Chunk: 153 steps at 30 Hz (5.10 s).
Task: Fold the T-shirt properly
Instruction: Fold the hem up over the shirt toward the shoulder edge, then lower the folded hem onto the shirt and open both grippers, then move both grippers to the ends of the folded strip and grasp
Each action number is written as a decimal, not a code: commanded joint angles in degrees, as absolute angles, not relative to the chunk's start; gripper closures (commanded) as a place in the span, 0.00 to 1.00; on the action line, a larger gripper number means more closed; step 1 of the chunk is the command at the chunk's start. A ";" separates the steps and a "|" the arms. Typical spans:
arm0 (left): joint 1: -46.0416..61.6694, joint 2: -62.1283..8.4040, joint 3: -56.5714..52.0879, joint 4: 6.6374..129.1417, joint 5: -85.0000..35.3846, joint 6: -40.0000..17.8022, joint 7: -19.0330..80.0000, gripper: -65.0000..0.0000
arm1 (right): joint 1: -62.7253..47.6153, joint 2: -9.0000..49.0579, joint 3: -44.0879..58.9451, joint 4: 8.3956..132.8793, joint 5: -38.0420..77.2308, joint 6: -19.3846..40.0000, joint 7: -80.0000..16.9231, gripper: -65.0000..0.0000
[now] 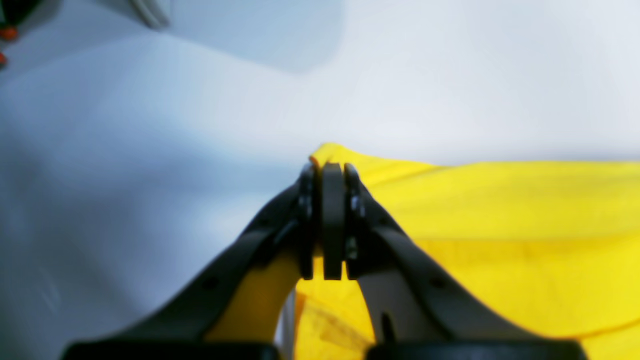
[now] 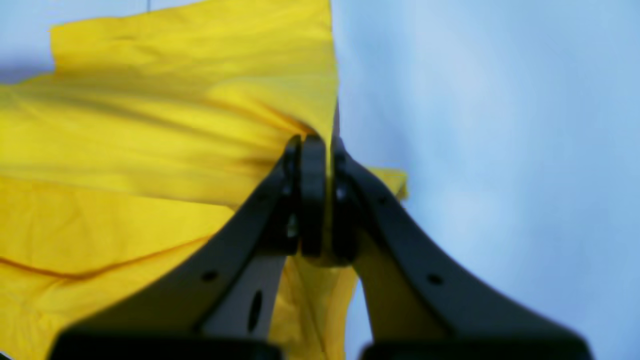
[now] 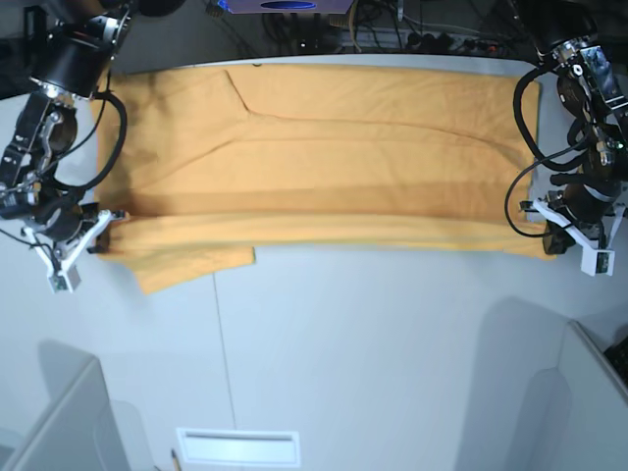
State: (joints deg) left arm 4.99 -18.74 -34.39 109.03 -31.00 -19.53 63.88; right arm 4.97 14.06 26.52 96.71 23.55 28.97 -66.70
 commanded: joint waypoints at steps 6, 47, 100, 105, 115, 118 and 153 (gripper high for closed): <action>4.53 -20.79 -35.74 111.08 -30.46 -21.32 65.01 1.00 | 4.26 13.85 28.70 101.85 23.43 28.88 -68.70 1.00; 25.71 -22.64 -35.65 114.77 -30.46 -22.11 65.80 1.00 | -19.03 7.34 38.73 114.07 32.22 28.79 -69.23 1.00; 21.05 -15.08 -41.89 112.84 -34.15 -21.76 65.45 1.00 | -24.84 4.18 34.77 115.47 31.78 36.97 -64.92 1.00; 16.22 -11.38 -41.89 108.35 -23.16 -22.02 65.36 1.00 | -24.40 4.18 29.85 112.66 31.78 31.16 -62.20 1.00; 13.93 -10.15 -33.10 93.67 -8.84 -21.67 55.16 1.00 | -17.36 6.73 28.97 96.66 27.47 25.27 -58.42 1.00; 12.35 -9.45 -33.01 89.45 -6.29 -21.67 53.41 1.00 | -12.79 6.90 28.97 91.38 21.93 25.27 -56.75 1.00; 5.05 -14.02 -41.36 97.10 -30.64 -28.18 63.60 1.00 | 4.53 0.31 29.05 108.44 11.91 32.66 -68.00 1.00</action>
State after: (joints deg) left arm 5.87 -13.30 -41.50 95.55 -28.95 -27.46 65.01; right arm 3.51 -0.30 28.97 107.31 11.55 32.60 -69.12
